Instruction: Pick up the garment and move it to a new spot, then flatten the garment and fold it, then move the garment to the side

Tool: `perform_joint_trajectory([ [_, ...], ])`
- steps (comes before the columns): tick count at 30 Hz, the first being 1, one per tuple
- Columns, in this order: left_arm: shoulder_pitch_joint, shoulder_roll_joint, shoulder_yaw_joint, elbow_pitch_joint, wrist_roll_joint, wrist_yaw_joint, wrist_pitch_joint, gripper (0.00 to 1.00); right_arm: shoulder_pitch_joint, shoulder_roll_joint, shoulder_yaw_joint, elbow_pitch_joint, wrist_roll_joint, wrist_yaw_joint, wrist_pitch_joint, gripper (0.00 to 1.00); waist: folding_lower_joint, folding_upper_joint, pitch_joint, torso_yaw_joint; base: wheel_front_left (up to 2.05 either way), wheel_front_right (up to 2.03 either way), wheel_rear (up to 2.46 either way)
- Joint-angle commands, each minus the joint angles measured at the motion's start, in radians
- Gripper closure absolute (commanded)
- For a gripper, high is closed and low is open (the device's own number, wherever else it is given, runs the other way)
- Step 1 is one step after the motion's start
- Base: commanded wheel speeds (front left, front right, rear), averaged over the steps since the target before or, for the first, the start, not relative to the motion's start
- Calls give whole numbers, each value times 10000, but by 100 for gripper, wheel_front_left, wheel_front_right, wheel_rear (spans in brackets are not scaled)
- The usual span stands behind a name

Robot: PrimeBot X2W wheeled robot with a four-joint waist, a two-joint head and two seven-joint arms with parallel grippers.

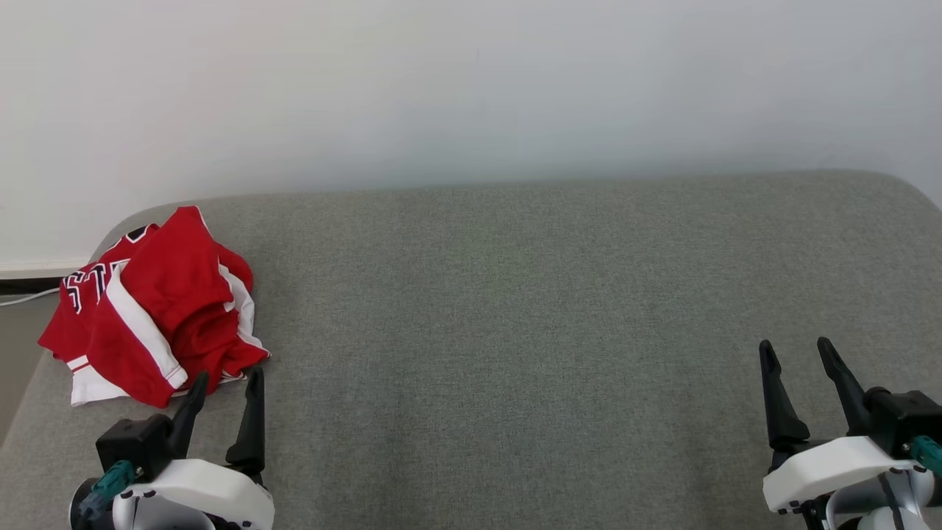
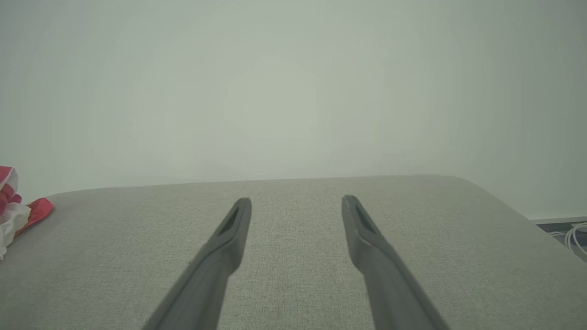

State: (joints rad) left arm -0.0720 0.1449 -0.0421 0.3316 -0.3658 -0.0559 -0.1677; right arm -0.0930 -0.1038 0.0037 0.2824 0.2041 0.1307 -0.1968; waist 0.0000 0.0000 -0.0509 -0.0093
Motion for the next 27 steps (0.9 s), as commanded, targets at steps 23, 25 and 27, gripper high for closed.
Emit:
perform_joint_trajectory([
  [23, -680, 200, 409, 17, 942, 72, -114, 0, -162, -2, 100, -63, -1124, 0, -649, 0, 0, 0, -69, -9, 0, 0, 0],
  [25, -687, 198, 402, 23, 922, 101, -115, 0, -167, 1, 123, -58, -1106, 0, -649, 0, 0, 0, -69, 0, 0, 0, 0],
  [27, -687, 206, 379, 32, 931, 131, -125, 0, -172, 1, 171, -48, -1077, 0, -649, 0, 0, 0, -74, 19, 0, 0, 0],
])
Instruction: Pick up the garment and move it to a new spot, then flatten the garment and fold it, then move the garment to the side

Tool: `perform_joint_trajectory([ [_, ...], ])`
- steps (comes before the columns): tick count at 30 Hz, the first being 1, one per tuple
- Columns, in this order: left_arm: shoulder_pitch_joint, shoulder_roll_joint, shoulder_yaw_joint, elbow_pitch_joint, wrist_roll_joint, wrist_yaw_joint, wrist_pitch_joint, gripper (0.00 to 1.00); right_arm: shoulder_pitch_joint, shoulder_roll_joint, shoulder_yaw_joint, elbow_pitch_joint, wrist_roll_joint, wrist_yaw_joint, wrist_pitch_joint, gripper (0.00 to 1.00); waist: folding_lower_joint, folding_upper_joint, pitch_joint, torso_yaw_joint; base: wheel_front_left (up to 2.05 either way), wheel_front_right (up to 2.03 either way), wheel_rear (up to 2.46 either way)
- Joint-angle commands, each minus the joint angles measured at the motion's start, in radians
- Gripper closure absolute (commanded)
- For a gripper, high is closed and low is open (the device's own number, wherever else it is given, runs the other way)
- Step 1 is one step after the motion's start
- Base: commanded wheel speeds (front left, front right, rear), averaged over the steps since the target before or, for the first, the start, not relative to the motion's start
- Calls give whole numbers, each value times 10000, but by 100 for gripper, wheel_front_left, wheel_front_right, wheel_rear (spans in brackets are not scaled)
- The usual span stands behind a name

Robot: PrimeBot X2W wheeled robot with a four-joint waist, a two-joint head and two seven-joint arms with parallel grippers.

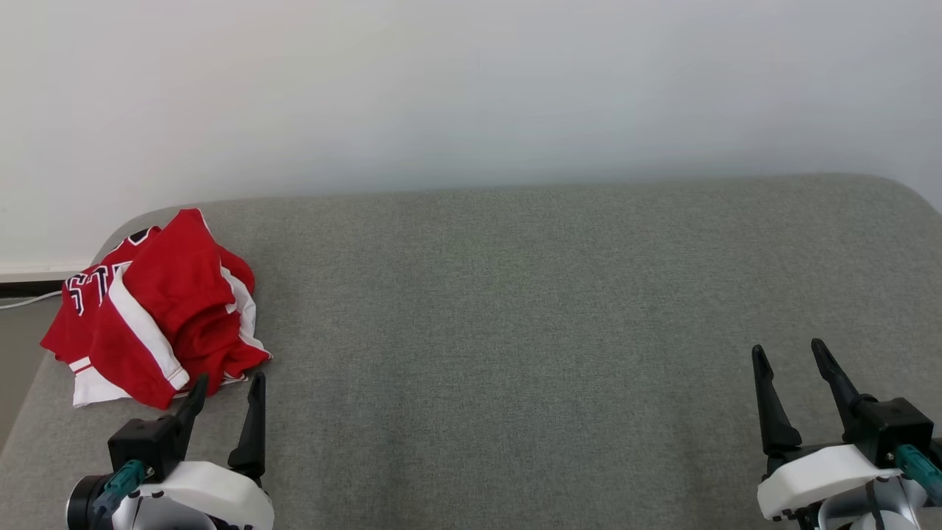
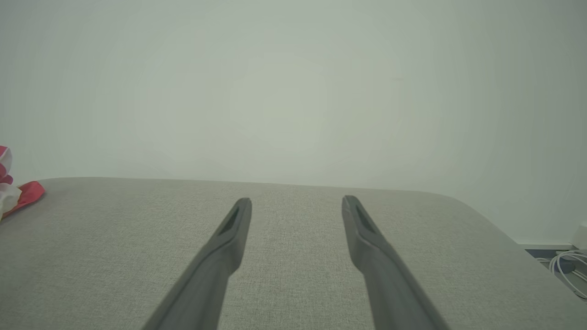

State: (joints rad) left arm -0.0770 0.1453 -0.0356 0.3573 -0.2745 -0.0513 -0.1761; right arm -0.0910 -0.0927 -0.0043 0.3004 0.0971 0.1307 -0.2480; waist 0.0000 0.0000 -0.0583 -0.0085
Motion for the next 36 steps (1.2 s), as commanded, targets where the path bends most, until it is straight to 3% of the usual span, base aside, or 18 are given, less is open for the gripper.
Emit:
perform_joint_trajectory([
  [1, -634, 203, 305, -220, 14, 95, -50, 0, -193, -120, 269, -226, -6, 0, -137, 0, 0, 0, -4, 31, 0, 0, 0],
  [11, -723, 151, 257, -197, -64, 223, -123, 0, -180, -205, 487, -317, 53, 0, -137, 0, 0, 0, 17, 648, 0, 0, 0],
  [28, -683, 254, 53, -349, -51, 328, -225, 0, -149, 42, 689, -469, 279, 0, -137, 0, 0, 0, 99, 2686, 0, 0, 0],
  [36, -690, 301, 12, -356, -122, 357, -258, 0, -168, 124, 796, -450, 277, 0, -138, 0, 0, 0, 132, 3066, 0, 0, 0],
])
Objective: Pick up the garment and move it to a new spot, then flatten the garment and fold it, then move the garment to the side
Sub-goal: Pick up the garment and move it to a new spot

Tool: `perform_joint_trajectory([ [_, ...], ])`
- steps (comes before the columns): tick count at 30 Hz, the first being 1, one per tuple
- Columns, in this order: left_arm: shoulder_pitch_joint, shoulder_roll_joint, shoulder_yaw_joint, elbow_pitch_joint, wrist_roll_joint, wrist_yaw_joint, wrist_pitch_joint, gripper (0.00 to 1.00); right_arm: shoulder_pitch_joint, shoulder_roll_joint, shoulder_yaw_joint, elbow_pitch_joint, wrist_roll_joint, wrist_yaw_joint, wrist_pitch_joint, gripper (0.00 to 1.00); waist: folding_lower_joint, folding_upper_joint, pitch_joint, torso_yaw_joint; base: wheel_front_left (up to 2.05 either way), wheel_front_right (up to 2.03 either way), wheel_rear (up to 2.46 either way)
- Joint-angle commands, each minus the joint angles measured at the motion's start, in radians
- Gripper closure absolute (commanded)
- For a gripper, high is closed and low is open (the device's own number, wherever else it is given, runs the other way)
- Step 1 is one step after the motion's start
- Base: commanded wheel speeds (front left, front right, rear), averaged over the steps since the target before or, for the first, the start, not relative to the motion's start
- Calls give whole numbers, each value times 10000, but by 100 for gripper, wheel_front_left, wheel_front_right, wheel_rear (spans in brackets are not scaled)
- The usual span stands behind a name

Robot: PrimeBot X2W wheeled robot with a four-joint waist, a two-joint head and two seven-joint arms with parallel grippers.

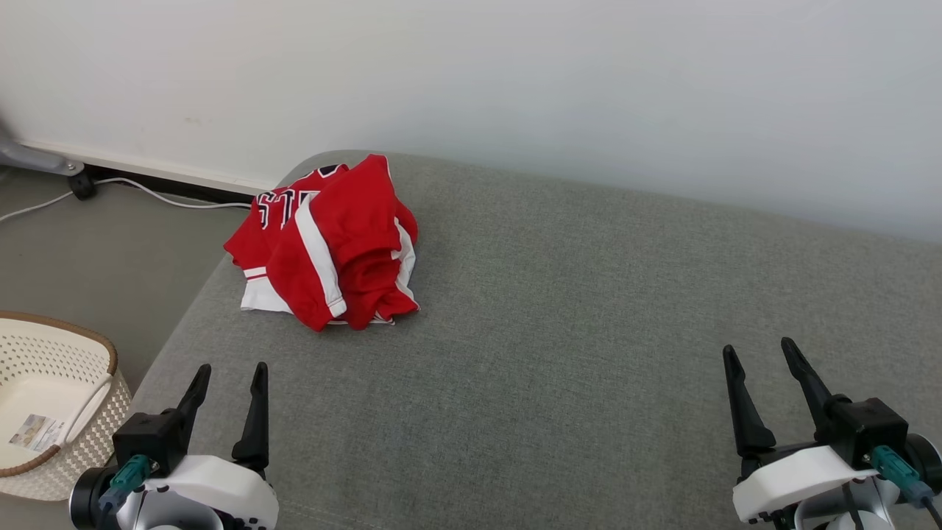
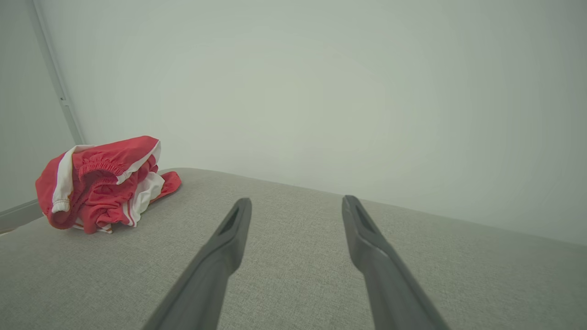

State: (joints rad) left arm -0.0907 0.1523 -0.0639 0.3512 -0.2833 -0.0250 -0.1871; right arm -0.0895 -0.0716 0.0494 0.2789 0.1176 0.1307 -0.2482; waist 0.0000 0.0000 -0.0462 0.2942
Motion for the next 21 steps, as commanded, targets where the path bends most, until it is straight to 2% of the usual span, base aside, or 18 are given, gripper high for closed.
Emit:
perform_joint_trajectory([
  [1, -566, 228, 281, -291, -34, 103, -152, 0, -182, -91, 259, -223, 69, 0, -136, 0, 0, 0, 14, 73, 0, 0, 0],
  [21, -952, 161, 178, 37, -287, 241, -185, 0, -315, -165, 504, -96, 99, 0, -136, 0, 0, 0, 162, 184, 0, 0, 0],
])
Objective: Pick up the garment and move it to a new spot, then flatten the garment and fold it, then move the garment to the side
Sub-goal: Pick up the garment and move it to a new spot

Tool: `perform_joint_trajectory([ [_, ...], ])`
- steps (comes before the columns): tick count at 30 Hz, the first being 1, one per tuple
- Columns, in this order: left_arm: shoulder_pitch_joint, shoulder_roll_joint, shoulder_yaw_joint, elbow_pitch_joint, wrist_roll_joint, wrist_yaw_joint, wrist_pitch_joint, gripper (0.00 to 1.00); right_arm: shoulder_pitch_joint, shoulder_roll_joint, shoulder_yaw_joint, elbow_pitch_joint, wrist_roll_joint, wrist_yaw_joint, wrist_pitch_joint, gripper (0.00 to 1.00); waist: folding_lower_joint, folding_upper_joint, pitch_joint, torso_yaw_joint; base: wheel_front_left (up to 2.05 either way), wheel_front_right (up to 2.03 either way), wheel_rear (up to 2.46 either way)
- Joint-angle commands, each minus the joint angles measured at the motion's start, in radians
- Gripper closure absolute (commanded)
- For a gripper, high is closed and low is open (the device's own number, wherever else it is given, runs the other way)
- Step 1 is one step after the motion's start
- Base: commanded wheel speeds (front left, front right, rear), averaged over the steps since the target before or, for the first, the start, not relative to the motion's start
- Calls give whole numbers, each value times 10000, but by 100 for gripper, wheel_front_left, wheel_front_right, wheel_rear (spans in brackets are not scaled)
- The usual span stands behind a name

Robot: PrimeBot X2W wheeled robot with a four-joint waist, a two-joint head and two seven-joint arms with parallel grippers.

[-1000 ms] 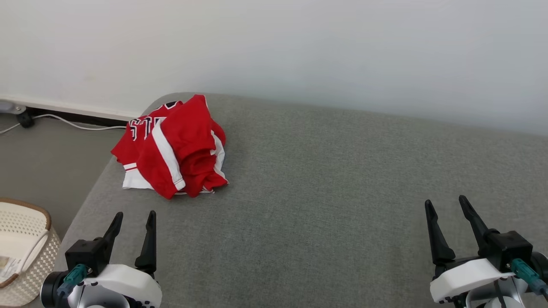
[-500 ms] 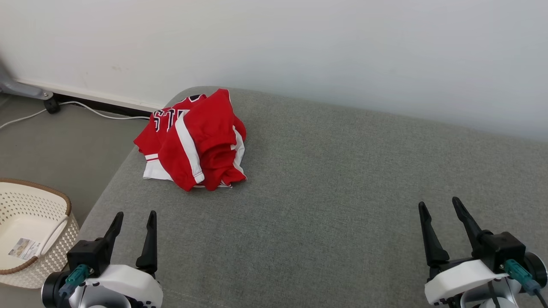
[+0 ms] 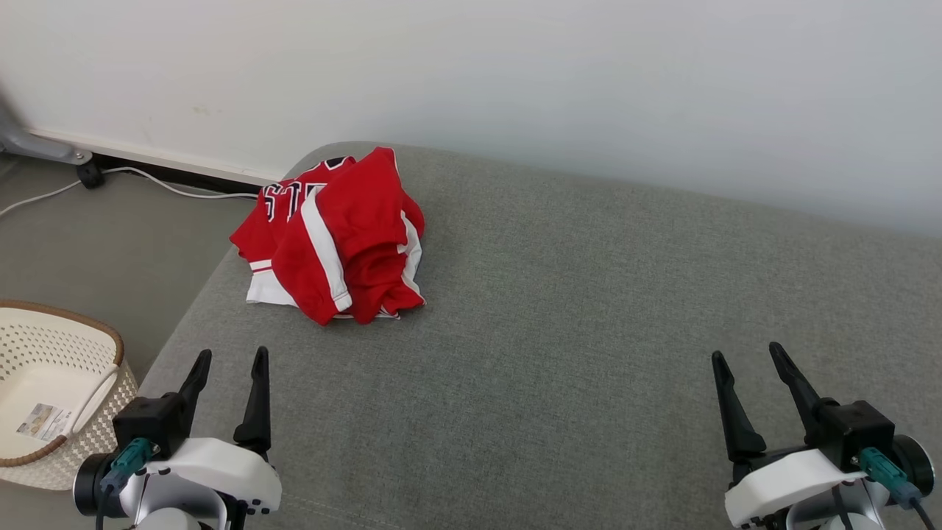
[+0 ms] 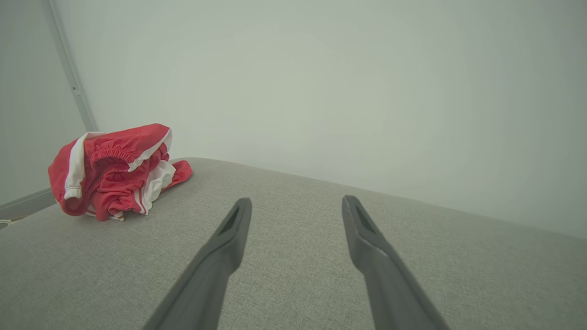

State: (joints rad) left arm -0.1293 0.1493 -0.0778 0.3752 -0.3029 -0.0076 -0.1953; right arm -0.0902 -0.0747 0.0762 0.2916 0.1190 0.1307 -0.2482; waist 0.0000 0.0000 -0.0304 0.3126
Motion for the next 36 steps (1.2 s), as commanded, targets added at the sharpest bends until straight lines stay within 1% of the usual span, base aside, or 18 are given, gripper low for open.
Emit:
perform_joint_trajectory([
  [1, -614, 179, 311, -175, -111, 74, -98, 0, -312, -134, 249, -220, 90, 0, -136, 0, 0, 0, 16, -2, 0, 0, 0],
  [4, -843, 149, 269, -77, -160, 70, -39, 0, -341, -139, 313, -213, 98, 0, -136, 0, 0, 0, 87, -37, 0, 0, 0],
  [8, -1356, 57, 224, 297, -518, -193, 382, 0, -520, -170, 481, -175, 124, 0, -136, 0, 0, 0, 315, -217, 0, 0, 0],
  [11, -2001, 122, 199, 795, -778, -434, 886, 0, -692, -255, 627, -166, 112, 0, -136, 0, 0, 0, 607, -401, 0, 0, 0],
  [15, -3051, 271, 268, 1728, -1171, -663, 1555, 0, -994, -385, 792, -135, 99, 0, -136, 0, 0, 0, 1071, -737, 0, 0, 0],
  [21, -4418, 512, 291, 3328, -1473, -871, 1944, 0, -1402, -410, 859, -110, 93, 0, -136, 0, 0, 0, 1700, -1329, 0, 0, 0],
  [24, -4957, 620, 324, 4151, -1596, -922, 2064, 0, -1549, -415, 904, -105, 77, 0, -136, 0, 0, 0, 1968, -1561, 0, 0, 0],
  [29, -5629, 781, 437, 5330, -1771, -957, 1965, 0, -1764, -433, 916, -110, 51, 0, -136, 0, 0, 0, 2301, -1828, 0, 0, 0],
  [32, -5903, 864, 515, 5967, -1823, -856, 1822, 0, -1848, -428, 923, -128, 26, 0, -136, 0, 0, 0, 2414, -1918, 0, 0, 0],
  [35, -6116, 927, 548, 6524, -1806, -639, 1637, 0, -1867, -431, 907, -147, 12, 0, -136, 0, 0, 0, 2467, -1940, 0, 0, 0],
  [36, -6187, 962, 567, 6675, -1798, -554, 1530, 50, -1871, -431, 901, -152, 3, 0, -136, 0, 0, 0, 2484, -1944, 0, 0, 0],
])
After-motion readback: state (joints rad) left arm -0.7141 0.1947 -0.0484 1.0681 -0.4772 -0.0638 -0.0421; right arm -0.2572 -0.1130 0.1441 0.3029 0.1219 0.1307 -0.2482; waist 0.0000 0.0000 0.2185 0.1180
